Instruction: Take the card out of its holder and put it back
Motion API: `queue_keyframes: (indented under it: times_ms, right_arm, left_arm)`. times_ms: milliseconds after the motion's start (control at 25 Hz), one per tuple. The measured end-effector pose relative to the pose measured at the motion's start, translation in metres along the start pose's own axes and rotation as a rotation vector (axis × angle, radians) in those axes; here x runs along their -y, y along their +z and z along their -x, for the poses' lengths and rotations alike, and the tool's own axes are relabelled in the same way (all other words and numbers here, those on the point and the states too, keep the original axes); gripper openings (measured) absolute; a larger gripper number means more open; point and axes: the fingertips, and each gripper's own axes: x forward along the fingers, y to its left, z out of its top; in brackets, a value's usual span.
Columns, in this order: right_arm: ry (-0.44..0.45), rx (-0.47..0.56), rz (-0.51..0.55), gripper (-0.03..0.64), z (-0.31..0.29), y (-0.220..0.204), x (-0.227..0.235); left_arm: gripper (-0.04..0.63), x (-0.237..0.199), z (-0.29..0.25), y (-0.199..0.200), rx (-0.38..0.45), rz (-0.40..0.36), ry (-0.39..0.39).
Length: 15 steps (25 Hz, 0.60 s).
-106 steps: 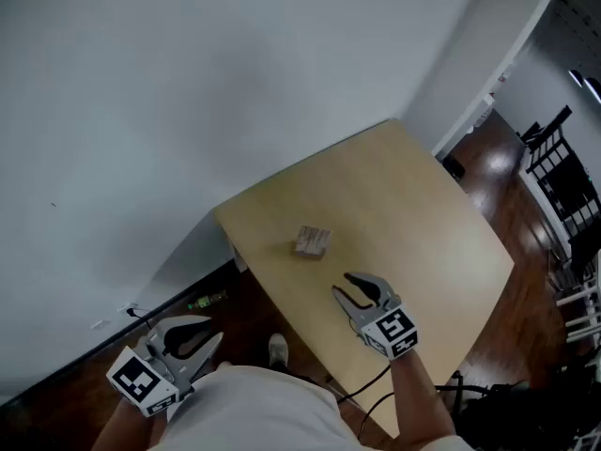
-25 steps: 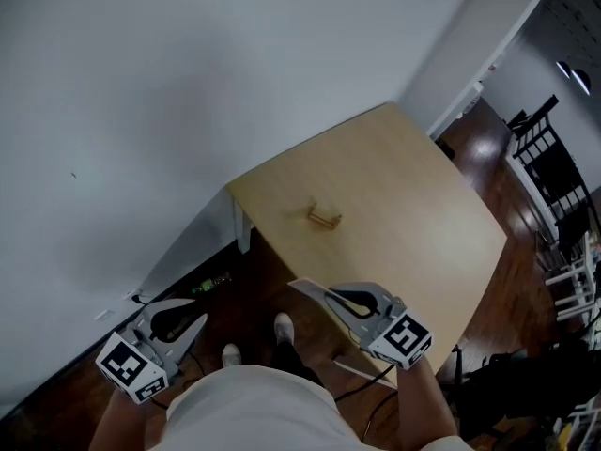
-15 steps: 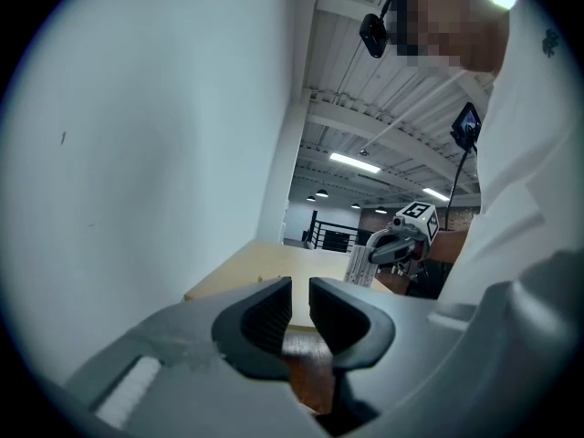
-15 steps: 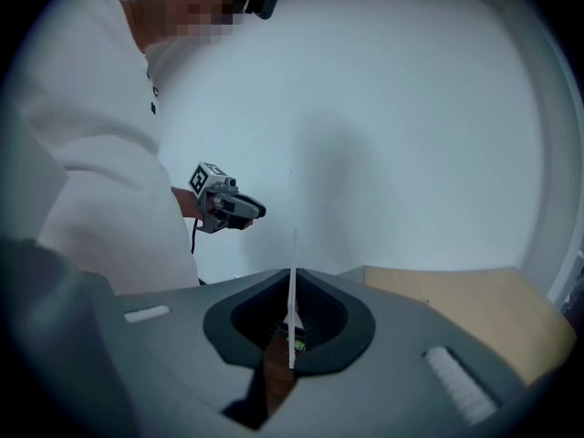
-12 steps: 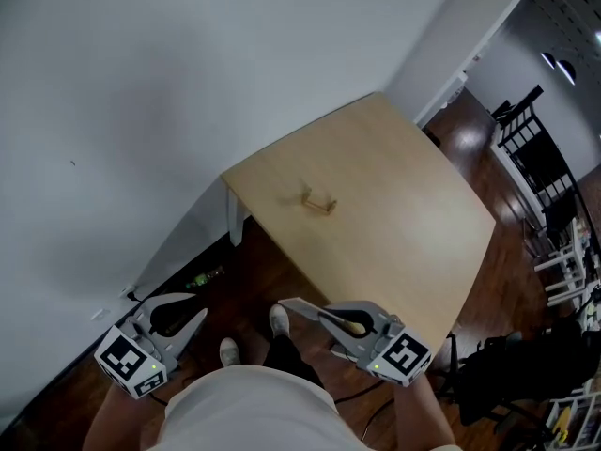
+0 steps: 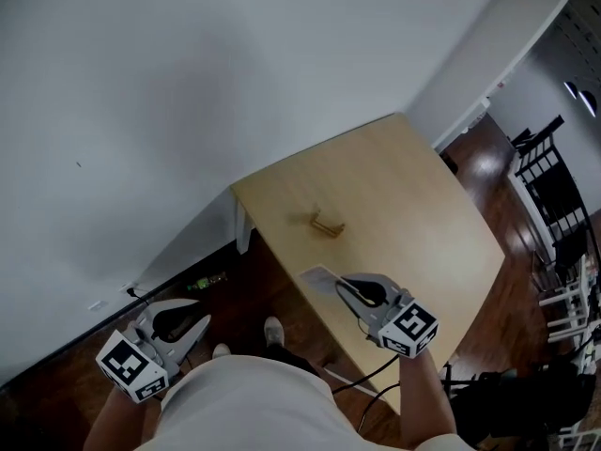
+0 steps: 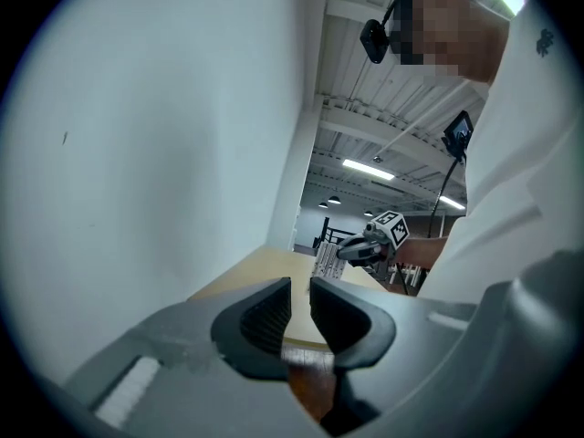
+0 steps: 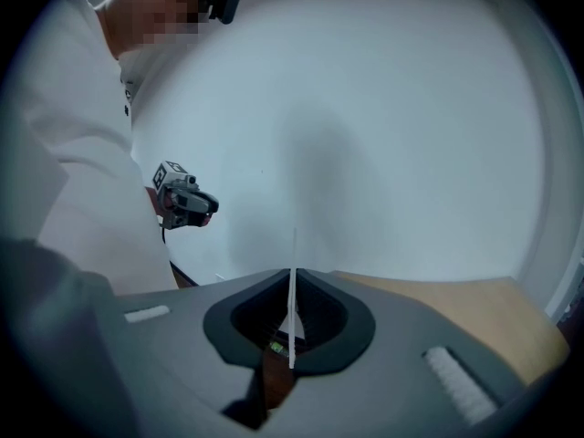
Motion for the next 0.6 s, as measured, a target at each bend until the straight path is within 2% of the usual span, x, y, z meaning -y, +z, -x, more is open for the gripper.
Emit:
queue_keyframes:
  times_ms: [360, 600]
  right_arm:
    - [-0.009, -0.021, 0.031, 0.021, -0.028, -0.018, 0.134]
    - [0.015, -0.048, 0.035, 0.021, -0.050, -0.041, 0.196]
  left_arm:
    - [0.072, -0.018, -0.051, 0.016, 0.003, 0.018, 0.109]
    - [0.072, -0.021, -0.074, 0.021, -0.019, 0.036, 0.183]
